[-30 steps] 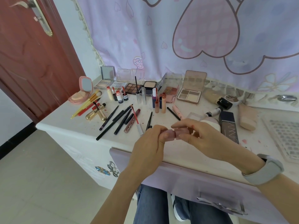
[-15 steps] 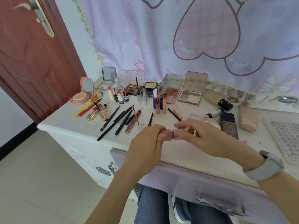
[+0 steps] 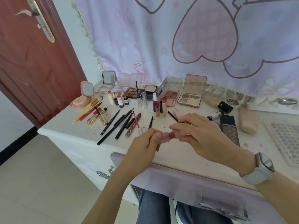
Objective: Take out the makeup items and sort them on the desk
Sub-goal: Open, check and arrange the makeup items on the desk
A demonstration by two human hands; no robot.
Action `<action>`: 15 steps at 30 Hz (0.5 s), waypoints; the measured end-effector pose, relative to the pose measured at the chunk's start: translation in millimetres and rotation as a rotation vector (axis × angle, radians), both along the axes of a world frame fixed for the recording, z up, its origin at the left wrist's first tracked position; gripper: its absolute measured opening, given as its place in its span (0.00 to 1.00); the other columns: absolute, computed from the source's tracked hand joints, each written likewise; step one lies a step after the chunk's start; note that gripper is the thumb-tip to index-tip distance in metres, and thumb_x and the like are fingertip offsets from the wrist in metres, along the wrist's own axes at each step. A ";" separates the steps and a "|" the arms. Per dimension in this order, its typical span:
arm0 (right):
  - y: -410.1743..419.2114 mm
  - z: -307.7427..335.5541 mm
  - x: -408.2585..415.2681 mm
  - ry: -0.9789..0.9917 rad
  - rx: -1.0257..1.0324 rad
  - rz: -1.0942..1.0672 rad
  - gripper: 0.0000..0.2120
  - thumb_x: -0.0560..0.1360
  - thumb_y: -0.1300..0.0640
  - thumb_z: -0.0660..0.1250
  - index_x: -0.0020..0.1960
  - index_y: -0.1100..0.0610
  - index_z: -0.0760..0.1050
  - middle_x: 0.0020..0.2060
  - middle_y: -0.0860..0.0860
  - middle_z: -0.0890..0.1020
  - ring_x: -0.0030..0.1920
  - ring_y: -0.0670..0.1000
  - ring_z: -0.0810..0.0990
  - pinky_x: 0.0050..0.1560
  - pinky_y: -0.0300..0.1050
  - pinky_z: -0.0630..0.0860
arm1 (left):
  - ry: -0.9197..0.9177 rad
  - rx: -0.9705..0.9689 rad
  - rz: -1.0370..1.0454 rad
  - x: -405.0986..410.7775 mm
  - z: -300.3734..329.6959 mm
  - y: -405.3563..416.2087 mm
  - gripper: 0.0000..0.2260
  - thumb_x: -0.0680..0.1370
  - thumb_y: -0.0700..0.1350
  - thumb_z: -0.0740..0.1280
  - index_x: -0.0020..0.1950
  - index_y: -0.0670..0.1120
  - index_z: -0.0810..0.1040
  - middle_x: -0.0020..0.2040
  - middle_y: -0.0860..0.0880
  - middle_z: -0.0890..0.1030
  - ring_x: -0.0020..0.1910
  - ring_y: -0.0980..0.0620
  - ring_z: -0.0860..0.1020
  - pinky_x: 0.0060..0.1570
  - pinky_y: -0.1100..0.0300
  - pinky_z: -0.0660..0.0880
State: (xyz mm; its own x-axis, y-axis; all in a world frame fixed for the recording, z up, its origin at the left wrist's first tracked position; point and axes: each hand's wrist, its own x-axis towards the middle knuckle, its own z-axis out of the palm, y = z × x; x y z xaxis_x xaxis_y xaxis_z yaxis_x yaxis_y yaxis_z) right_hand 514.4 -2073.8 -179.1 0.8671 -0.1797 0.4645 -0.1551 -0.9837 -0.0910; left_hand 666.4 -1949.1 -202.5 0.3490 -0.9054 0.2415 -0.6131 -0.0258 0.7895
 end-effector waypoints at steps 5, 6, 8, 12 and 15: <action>-6.1 -0.3 3.5 -0.052 -0.044 -0.024 0.13 0.67 0.67 0.72 0.51 0.61 0.79 0.45 0.57 0.79 0.41 0.58 0.78 0.39 0.52 0.76 | 0.062 0.029 0.046 6.2 0.4 -0.6 0.17 0.82 0.49 0.51 0.39 0.50 0.74 0.26 0.56 0.70 0.25 0.61 0.67 0.29 0.70 0.63; -11.8 -0.8 1.6 -0.086 -0.015 -0.057 0.12 0.68 0.68 0.72 0.51 0.62 0.79 0.45 0.57 0.78 0.43 0.58 0.77 0.42 0.51 0.75 | 0.120 0.032 0.091 10.7 -0.3 1.2 0.18 0.82 0.50 0.51 0.42 0.48 0.78 0.25 0.56 0.69 0.23 0.61 0.66 0.27 0.70 0.62; -27.6 0.7 -4.0 -0.182 0.154 -0.179 0.12 0.70 0.67 0.69 0.54 0.62 0.78 0.49 0.57 0.76 0.48 0.56 0.75 0.51 0.42 0.69 | 0.293 -0.028 0.191 22.7 -1.0 7.1 0.19 0.81 0.52 0.51 0.45 0.47 0.79 0.24 0.55 0.69 0.22 0.61 0.64 0.24 0.71 0.62; -41.2 -5.2 -5.7 -0.274 0.462 -0.375 0.15 0.72 0.64 0.68 0.59 0.57 0.75 0.54 0.50 0.71 0.49 0.45 0.70 0.47 0.26 0.66 | 0.716 -0.234 0.206 35.3 2.1 14.5 0.15 0.79 0.53 0.56 0.43 0.47 0.77 0.32 0.52 0.75 0.27 0.58 0.68 0.24 0.68 0.65; -35.7 -12.7 3.7 -0.369 0.689 -0.341 0.14 0.73 0.65 0.67 0.54 0.51 0.74 0.52 0.49 0.73 0.48 0.46 0.76 0.47 0.27 0.71 | 1.091 -0.283 0.043 28.6 3.7 9.0 0.15 0.74 0.50 0.62 0.55 0.42 0.77 0.41 0.47 0.80 0.29 0.57 0.73 0.25 0.67 0.70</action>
State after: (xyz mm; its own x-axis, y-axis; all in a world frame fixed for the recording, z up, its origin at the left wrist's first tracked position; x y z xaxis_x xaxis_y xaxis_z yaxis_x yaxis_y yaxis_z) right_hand 518.1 -2109.4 -191.8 0.5285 -0.7499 0.3979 -0.2758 -0.5949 -0.7550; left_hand 695.1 -1940.1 -198.9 0.5288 -0.8486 -0.0171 0.4054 0.2349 0.8834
